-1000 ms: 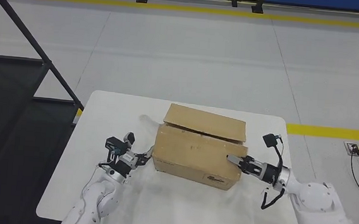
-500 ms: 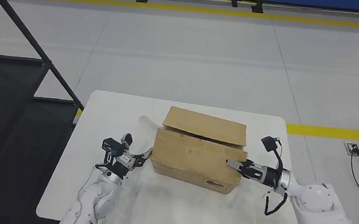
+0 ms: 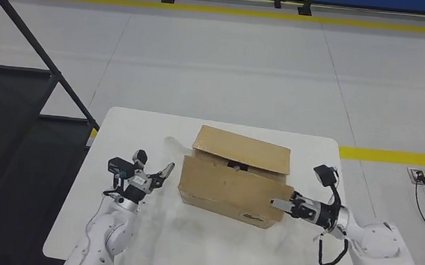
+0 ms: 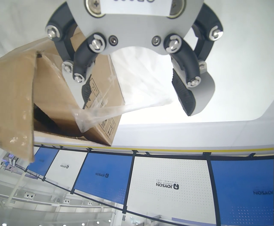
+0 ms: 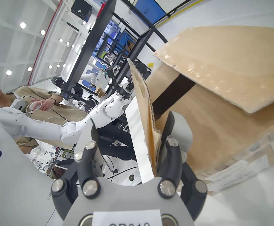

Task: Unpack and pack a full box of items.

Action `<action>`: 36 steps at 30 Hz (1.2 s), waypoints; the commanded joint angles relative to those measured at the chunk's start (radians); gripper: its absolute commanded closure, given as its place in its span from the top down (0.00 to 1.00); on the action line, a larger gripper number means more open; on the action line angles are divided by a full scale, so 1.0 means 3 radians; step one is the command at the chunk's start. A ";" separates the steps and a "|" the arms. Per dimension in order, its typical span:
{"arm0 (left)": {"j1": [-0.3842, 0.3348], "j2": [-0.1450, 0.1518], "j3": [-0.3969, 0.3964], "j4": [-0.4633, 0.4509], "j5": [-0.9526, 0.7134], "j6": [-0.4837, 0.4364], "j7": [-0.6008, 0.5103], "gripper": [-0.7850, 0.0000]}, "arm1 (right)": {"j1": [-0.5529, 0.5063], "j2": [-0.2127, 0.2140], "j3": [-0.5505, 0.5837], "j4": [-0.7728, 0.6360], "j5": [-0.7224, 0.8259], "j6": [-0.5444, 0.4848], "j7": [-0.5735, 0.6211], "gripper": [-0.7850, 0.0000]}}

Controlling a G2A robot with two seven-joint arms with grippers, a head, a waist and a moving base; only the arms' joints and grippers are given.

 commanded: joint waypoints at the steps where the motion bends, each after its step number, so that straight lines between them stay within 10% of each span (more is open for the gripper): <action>1: 0.0019 0.0004 -0.0021 -0.0084 -0.0031 -0.0020 -0.0017 1.00 | -0.0114 0.0048 -0.0010 -0.0201 0.0082 -0.0044 -0.0044 1.00; 20: 0.0635 0.0202 -0.0335 -0.0997 0.0391 -0.1499 -0.0366 1.00 | -0.0665 0.0781 -0.0446 -0.0878 -0.0018 -0.0390 -0.0390 1.00; 28: 0.0662 0.0244 -0.0316 -0.0867 0.0828 -0.1418 -0.0295 1.00 | -0.0460 0.0822 -0.0514 -0.0637 0.1198 0.0066 -0.0384 1.00; 36: 0.0591 0.0238 -0.0241 -0.0647 0.0676 -0.1289 -0.0195 1.00 | -0.0460 0.0822 -0.0514 -0.0637 0.1198 0.0066 -0.0384 1.00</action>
